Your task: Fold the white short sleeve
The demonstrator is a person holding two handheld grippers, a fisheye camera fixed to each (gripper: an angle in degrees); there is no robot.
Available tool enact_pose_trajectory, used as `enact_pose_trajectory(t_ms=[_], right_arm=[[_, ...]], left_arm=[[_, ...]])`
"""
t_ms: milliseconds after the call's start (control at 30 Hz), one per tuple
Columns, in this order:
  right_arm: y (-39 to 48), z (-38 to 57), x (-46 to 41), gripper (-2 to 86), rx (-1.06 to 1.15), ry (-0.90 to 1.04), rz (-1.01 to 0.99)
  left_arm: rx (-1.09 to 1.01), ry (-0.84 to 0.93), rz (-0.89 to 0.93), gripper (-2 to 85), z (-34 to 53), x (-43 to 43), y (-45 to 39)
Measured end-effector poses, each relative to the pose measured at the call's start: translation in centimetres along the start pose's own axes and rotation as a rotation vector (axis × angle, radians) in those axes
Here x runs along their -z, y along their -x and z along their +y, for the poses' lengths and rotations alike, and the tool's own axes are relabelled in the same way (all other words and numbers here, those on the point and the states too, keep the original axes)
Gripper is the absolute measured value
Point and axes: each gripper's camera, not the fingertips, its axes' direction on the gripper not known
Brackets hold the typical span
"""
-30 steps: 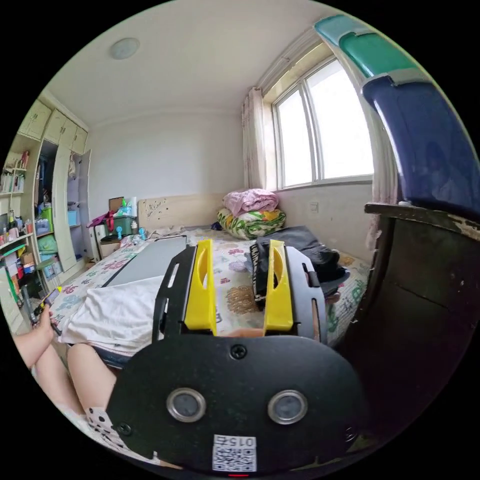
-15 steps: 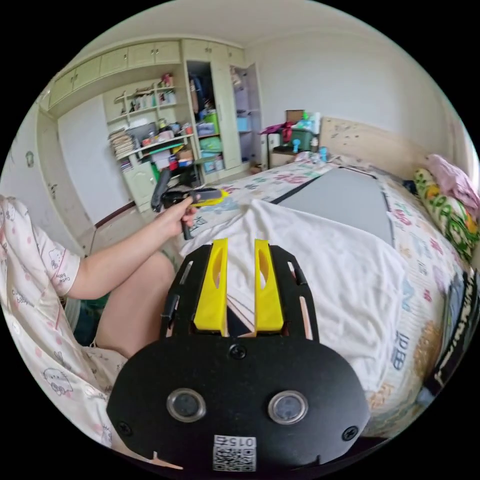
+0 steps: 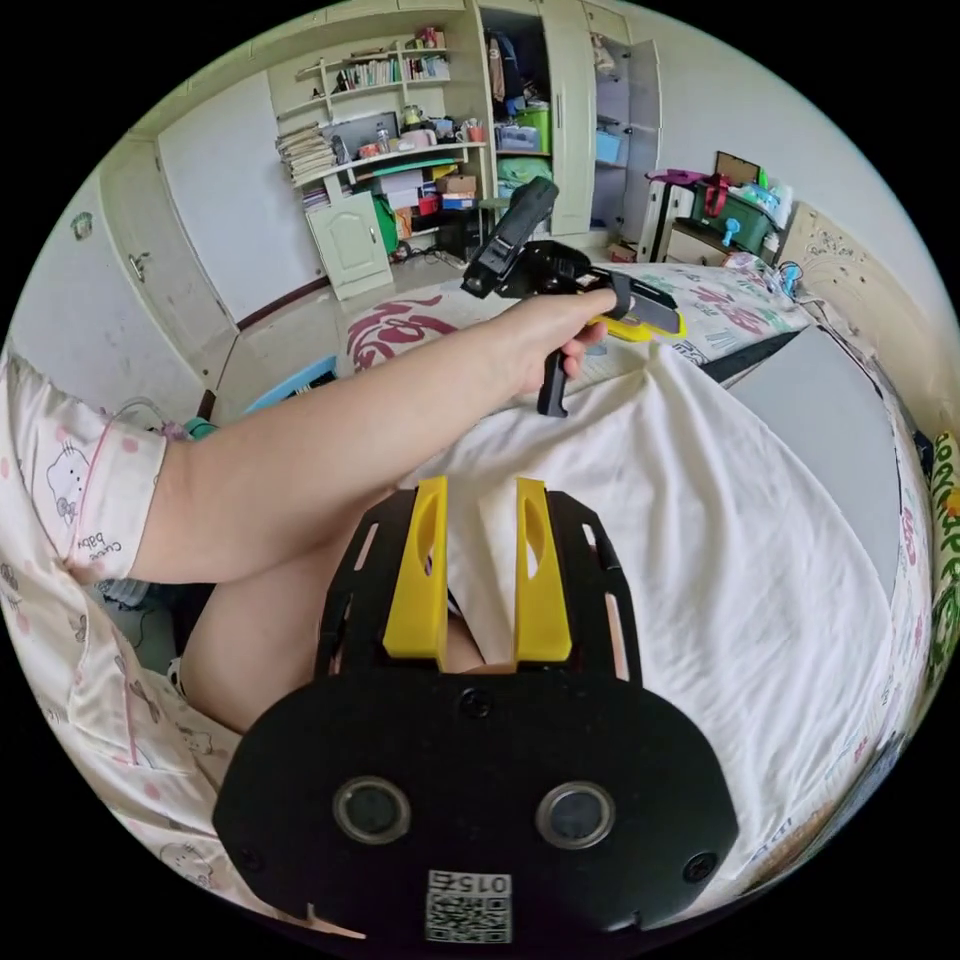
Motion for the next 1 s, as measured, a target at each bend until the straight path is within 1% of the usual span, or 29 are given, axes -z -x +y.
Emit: enact_pose_trajectory(t_ms=[100,133,200,267,333,467,567,633,800,1000], right_arm=[[0.2,-1.0,-0.6,10.2,0.013,0.078,0.017],[0.2,-1.4,-0.7,9.7,0.012,0.105,0.018],[-0.1,-1.9,-0.7,8.0,0.001,0.126,0.021],[-0.9,-2.4,0.2,4.8,-0.056,0.122,0.046],[-1.6,-2.8,1.1,2.9,-0.083,0.115,0.017],[-1.5,-3.2,4.0,0.9,-0.050,0.083,-0.068],[-1.4,-3.8,6.1,0.5,-0.030,0.062,-0.118],[-1.7,-4.6,6.6,0.4,-0.036,0.079,-0.145],[-1.8,-7.5,7.1,0.4,-0.053,0.170,-0.174],[1.5,-10.7,10.0,0.8,0.002,0.195,-0.063]], left_arm=[[0.025,0.060,-0.048,12.3,-1.4,-1.1,1.1],[0.011,0.096,-0.077,11.5,-1.8,-1.5,1.3],[0.014,0.105,-0.112,8.6,-2.1,-1.5,1.4],[-0.010,0.091,-0.068,4.7,-2.4,-1.0,1.1],[-0.027,0.109,-0.067,2.1,-3.2,-0.6,1.0],[-0.023,0.106,-0.017,0.5,-4.1,1.1,2.0],[-0.044,0.076,-0.027,0.1,-4.9,3.2,1.7],[-0.092,0.081,-0.085,0.0,-5.4,3.9,0.6],[-0.105,0.163,-0.193,0.1,-6.1,3.4,-0.2],[-0.160,0.197,-0.292,0.3,-6.6,5.1,-2.2]])
